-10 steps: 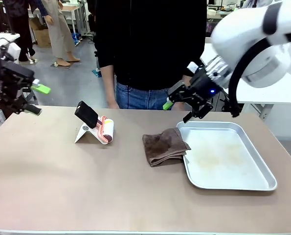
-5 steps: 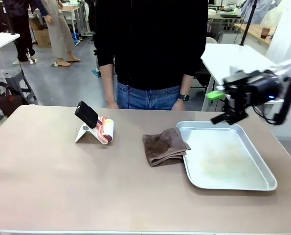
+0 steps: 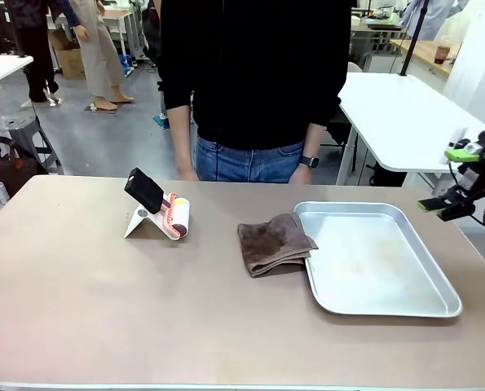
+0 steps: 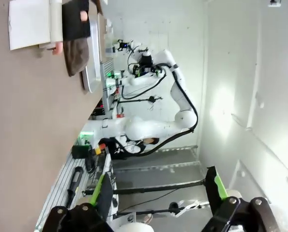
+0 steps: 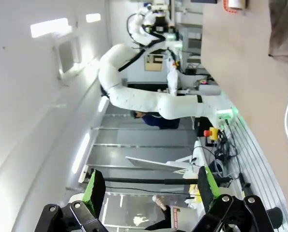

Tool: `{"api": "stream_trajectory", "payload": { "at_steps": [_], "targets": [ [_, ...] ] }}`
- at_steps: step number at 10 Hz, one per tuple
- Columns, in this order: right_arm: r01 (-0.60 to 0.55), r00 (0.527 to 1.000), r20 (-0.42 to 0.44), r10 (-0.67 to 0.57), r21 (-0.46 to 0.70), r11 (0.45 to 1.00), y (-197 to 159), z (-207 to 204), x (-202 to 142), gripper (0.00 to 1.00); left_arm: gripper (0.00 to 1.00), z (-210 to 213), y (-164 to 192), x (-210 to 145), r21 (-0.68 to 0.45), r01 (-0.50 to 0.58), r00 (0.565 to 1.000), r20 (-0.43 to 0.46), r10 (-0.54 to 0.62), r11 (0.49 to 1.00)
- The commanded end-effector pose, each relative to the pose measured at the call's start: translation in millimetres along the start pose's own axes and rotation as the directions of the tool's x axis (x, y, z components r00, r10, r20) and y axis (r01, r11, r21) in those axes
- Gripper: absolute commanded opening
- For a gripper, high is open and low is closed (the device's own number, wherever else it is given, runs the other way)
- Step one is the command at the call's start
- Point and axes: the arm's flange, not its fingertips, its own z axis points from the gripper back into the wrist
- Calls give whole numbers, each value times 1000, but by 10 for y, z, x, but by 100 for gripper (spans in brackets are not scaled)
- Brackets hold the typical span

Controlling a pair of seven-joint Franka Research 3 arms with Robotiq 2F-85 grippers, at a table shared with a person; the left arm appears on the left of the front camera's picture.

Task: Clean the surface of the table.
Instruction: Return the Lint Roller and towel to their original positions.

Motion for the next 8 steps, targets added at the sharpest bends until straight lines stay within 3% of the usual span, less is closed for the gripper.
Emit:
{"api": "stream_trajectory", "payload": {
  "at_steps": [1,3,5,6,8],
  "targets": [
    [0,999,52,0,8,1000,-67,167,36,100,100,397,-230,-22,-67,54,998,15,-53,996],
    [21,993,118,-23,20,1000,-171,284,14,100,100,364,-248,-5,-67,75,997,22,-74,995],
    [116,958,268,-102,-38,992,-279,323,82,100,100,291,-258,68,-64,56,998,23,-55,996],
    [40,993,114,-40,2,999,-225,348,-10,100,100,47,-18,56,-41,47,999,27,-46,998],
    [40,993,114,-40,2,999,-225,348,-10,100,100,47,-18,56,-41,47,999,27,-46,998]
  ]
}}
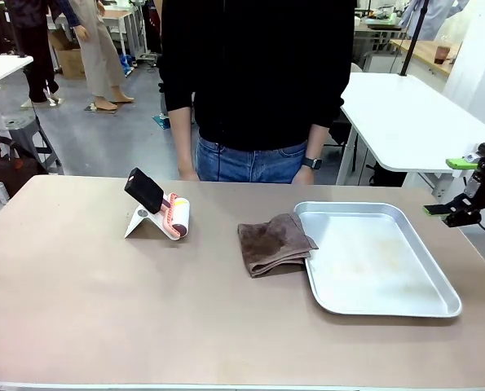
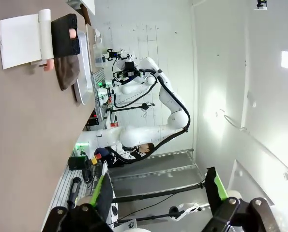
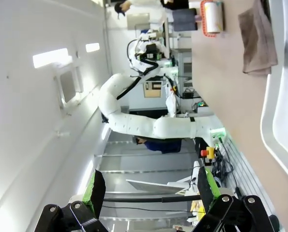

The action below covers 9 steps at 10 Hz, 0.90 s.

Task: Clean the surface of the table.
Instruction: Return the Lint Roller and towel to their original positions.

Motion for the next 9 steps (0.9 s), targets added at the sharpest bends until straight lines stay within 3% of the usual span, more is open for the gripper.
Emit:
{"api": "stream_trajectory", "payload": {
  "at_steps": [1,9],
  "targets": [
    [-19,999,-29,19,10,1000,51,-8,-22,100,100,-1,4,-27,0,-3,1000,4,3,1000],
    [-19,999,-29,19,10,1000,51,-8,-22,100,100,-1,4,-27,0,-3,1000,4,3,1000]
  ]
}}
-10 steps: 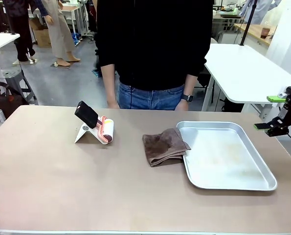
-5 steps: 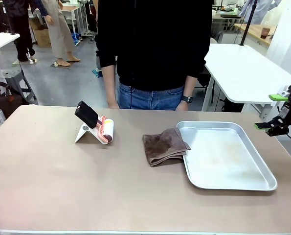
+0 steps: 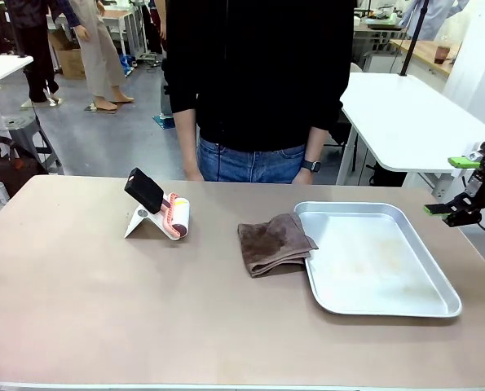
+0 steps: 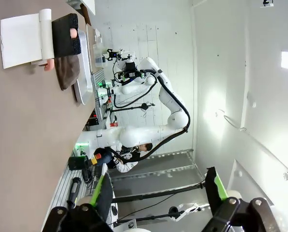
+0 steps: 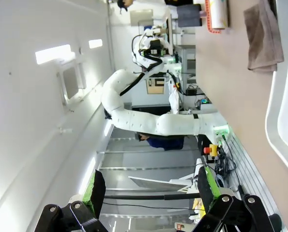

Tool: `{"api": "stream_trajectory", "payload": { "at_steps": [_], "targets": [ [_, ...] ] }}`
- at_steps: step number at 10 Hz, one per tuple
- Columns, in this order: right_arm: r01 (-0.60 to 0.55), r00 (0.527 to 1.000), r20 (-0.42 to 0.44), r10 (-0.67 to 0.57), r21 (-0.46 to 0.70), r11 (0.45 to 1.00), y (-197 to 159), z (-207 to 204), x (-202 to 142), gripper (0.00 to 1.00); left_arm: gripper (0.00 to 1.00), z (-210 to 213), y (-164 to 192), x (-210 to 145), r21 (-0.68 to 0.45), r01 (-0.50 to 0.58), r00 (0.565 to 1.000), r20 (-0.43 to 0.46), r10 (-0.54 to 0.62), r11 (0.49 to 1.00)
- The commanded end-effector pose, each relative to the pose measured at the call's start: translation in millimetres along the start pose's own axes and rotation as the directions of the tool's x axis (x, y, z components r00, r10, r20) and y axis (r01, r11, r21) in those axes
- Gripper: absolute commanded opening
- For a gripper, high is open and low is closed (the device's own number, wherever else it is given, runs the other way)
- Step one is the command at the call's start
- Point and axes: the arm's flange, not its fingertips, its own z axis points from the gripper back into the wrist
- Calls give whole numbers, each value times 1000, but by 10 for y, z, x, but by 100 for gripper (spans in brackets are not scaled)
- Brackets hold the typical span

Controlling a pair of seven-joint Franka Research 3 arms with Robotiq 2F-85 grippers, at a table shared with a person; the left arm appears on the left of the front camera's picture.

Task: Clean the surface of the table.
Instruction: Return the Lint Roller and towel to their original positions.

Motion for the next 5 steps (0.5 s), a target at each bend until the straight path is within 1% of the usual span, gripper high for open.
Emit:
{"api": "stream_trajectory", "payload": {
  "at_steps": [1,5],
  "targets": [
    [-18,1000,-14,18,-4,1000,33,11,-8,100,100,-3,-7,-26,1,-1,1000,3,1,1000],
    [-18,1000,-14,18,-4,1000,33,11,-8,100,100,-3,-7,-26,1,-1,1000,3,1,1000]
  ]
}}
